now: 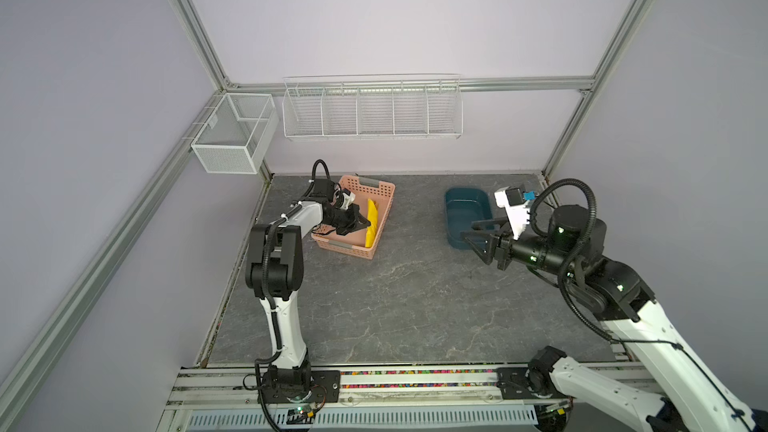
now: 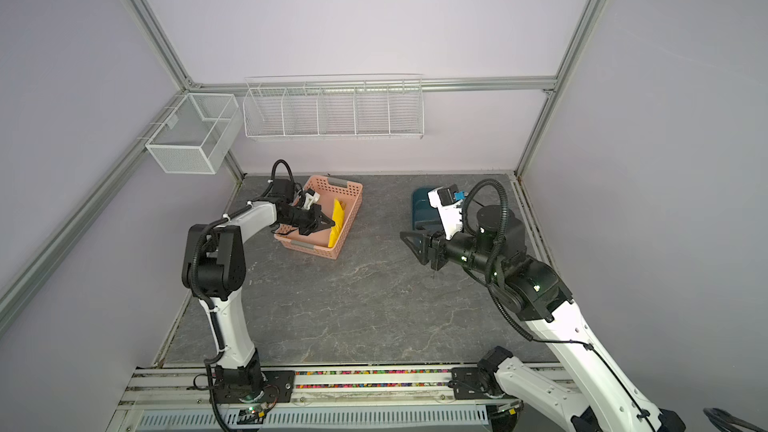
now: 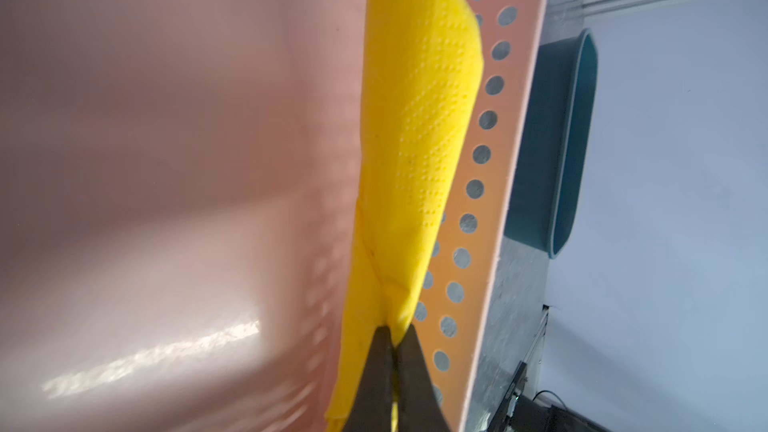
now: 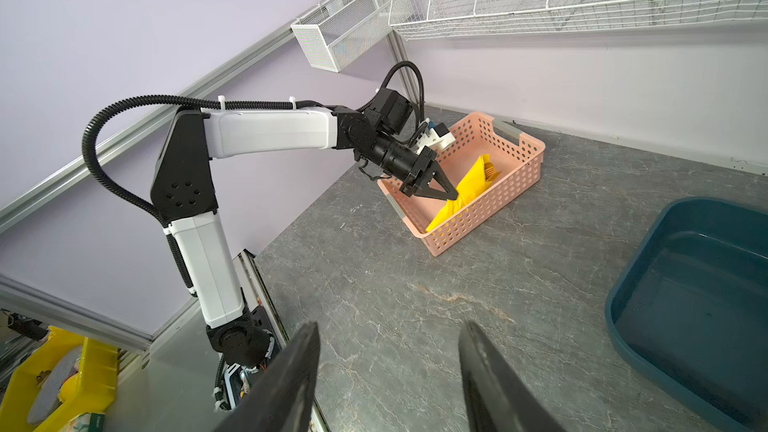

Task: Place the utensils on the paper napkin and roll it up
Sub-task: 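Lower the napkin roll into the pink basket with the left gripper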

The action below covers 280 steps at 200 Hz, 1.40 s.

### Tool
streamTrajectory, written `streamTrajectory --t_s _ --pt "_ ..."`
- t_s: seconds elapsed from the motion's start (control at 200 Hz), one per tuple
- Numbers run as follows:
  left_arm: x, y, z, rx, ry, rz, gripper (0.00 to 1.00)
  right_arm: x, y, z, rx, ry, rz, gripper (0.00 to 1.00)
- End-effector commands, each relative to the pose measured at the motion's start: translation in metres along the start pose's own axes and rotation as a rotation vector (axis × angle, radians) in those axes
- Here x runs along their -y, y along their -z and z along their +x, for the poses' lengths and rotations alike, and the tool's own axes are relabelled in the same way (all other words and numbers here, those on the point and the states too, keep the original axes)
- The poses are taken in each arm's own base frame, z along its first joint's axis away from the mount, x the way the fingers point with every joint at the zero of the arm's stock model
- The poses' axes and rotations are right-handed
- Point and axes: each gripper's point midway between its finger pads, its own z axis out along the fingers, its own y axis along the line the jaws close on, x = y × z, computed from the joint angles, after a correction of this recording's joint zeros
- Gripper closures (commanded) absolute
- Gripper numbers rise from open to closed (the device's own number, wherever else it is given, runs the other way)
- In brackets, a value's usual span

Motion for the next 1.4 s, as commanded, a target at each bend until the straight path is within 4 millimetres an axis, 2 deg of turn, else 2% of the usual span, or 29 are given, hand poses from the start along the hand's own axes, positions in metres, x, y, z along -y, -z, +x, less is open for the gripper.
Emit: streamTrajectory --t_s 0.0,0.095,0.245,0.455,0.67,0.98,1.395 --pt "0.044 -0.004 -0.020 0.084 -0.014 0.115 1.00 -0.001 0.003 0.002 0.007 -0.002 -0.010 0.43" --pt "0.047 -0.007 -0.022 0.087 -0.031 0.096 1.00 -0.001 0.004 0.003 0.002 -0.004 -0.010 0.43" --pt "0.032 -0.006 -0.029 0.059 -0.074 -0.017 1.00 -0.003 0.005 0.004 -0.009 -0.006 -0.014 0.43" --pt "0.028 -0.009 -0.045 0.040 -0.086 0.009 1.00 -0.002 0.007 0.001 -0.006 -0.007 -0.001 0.43" --pt "0.021 -0.022 -0.052 0.020 -0.072 0.017 1.00 -0.001 0.006 0.000 -0.004 -0.008 0.006 0.43" --pt "0.006 -0.039 -0.047 -0.036 -0.052 0.018 1.00 0.003 0.003 0.001 -0.020 -0.014 0.021 0.43" --pt "-0.023 -0.044 -0.039 -0.084 -0.040 -0.101 1.00 0.003 0.002 0.002 -0.024 -0.017 0.021 0.42"
